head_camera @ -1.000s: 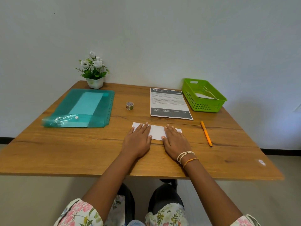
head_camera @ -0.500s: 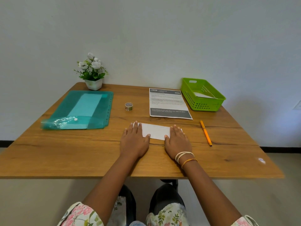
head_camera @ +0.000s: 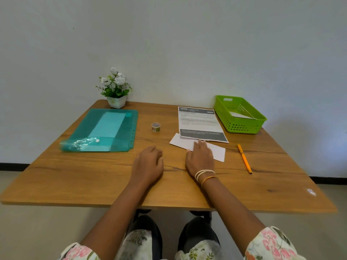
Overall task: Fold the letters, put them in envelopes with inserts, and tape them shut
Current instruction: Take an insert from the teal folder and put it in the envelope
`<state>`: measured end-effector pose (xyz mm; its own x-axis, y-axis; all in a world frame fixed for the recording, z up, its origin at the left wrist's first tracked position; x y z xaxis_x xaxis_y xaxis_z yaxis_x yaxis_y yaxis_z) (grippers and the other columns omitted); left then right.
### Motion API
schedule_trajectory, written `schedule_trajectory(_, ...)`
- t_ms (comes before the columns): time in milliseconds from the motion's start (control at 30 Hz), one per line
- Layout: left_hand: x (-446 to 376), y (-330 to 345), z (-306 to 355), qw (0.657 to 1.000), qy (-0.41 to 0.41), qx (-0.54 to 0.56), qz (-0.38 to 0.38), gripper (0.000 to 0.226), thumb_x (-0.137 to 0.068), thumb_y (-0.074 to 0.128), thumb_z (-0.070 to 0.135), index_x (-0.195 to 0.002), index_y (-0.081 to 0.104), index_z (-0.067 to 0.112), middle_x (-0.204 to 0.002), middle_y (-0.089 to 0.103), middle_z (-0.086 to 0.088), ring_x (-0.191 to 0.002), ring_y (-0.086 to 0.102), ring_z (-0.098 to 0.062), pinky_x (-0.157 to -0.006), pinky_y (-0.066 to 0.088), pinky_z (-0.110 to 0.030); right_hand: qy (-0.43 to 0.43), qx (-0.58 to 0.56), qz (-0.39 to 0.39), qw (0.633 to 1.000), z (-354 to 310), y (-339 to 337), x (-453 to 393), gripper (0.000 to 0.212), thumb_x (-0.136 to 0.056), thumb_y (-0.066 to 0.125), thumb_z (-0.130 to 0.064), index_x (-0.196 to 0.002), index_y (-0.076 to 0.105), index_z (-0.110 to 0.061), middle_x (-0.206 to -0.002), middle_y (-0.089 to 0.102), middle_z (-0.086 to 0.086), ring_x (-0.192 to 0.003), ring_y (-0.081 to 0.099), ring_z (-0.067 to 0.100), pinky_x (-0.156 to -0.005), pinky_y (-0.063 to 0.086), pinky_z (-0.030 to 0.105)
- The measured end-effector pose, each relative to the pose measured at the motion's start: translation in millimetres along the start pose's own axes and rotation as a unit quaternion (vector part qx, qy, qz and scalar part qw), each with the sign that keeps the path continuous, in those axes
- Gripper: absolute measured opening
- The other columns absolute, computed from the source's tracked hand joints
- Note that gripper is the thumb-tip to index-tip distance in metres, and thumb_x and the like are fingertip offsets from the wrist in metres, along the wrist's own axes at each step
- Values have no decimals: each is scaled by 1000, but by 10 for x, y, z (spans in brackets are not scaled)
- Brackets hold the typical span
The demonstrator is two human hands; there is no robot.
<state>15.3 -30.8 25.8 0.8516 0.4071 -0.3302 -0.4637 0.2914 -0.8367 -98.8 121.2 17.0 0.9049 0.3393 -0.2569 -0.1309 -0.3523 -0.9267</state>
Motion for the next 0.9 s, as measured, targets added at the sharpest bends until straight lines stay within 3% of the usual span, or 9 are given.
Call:
schedule_trajectory(133,41,-385,-504,993,-34,-45,103,27,-86,57,19,-108,70,10,-121,63,-12,-113,56,-25,-101,40,-42,-99,-110,-46,988,-753,142,120,43,-89,51,-27,-129,48,-10,-131,52,11,-123,48,26,-104,40,36)
schedule_trajectory(267,70,-683,-972,976,-93,-82,177,31,-80,61,11,-109,69,4,-121,61,-20,-114,55,-33,-98,41,-46,-171,-213,-130,953,-1450,205,95,44,-91,54,-22,-134,48,-16,-129,57,9,-118,54,23,-101,44,36)
schedule_trajectory(433,46,-579,-1185,972,-173,-130,93,39,-87,48,25,-120,59,6,-126,56,-19,-120,49,-34,-96,41,-47,-236,-185,-145,943,-2176,287,-70,46,-94,53,-23,-138,45,-9,-140,49,14,-128,45,28,-107,32,35)
schedule_trajectory(667,18,-541,-1131,990,-83,-78,78,36,-94,47,22,-126,61,18,-134,58,-6,-120,55,-25,-95,46,-39,-246,-61,-185,950,-2268,550,-330,42,-95,52,-28,-134,49,-13,-131,52,14,-120,50,33,-101,43,43)
schedule_trajectory(800,10,-532,-1033,997,-23,-9,71,28,-93,53,22,-116,68,22,-123,66,1,-107,62,-21,-87,50,-35,-220,-29,-187,957,-1959,510,-474,51,-90,60,-32,-136,45,-14,-133,50,13,-122,49,31,-101,44,44)
schedule_trajectory(900,44,-618,-951,991,32,16,125,22,-88,60,16,-107,71,16,-110,71,-2,-101,64,-21,-88,49,-35,-214,-2,-204,955,-1767,438,-559,56,-88,64,-30,-137,43,-14,-135,47,12,-122,49,29,-102,43,39)
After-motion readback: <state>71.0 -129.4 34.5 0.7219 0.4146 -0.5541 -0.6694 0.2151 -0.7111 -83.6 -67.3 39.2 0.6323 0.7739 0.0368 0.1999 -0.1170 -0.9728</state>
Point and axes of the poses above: each hand's wrist, its own x-axis away from the middle knuckle, its own y-axis out of the palm, z = x × y, the point moved 6 cm from there along -x, towards the middle knuckle
